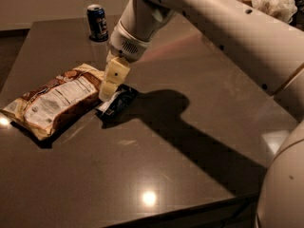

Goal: Move rxbar blueberry near brown chip bag

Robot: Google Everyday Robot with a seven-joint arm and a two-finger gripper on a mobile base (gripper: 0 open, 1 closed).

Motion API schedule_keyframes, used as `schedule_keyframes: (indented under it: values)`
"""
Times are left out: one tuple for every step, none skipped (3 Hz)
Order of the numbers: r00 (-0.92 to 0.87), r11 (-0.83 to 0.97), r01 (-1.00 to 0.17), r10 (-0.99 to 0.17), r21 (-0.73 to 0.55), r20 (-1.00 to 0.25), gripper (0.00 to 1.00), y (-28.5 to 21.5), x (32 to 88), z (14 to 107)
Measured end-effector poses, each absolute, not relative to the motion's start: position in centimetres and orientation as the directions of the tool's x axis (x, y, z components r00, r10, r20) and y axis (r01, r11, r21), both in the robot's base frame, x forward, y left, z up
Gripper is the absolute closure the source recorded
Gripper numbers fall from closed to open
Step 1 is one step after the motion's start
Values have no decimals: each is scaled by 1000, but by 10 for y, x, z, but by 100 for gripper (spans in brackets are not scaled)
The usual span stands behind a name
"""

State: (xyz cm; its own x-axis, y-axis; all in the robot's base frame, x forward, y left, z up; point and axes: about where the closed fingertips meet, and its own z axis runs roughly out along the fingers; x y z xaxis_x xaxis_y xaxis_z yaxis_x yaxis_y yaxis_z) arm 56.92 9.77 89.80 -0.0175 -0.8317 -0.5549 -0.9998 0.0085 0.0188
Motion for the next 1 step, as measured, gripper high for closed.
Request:
schedule_keyframes:
  values:
    - [-17, 8, -1000, -832, 19, -555, 0, 98, 569, 898]
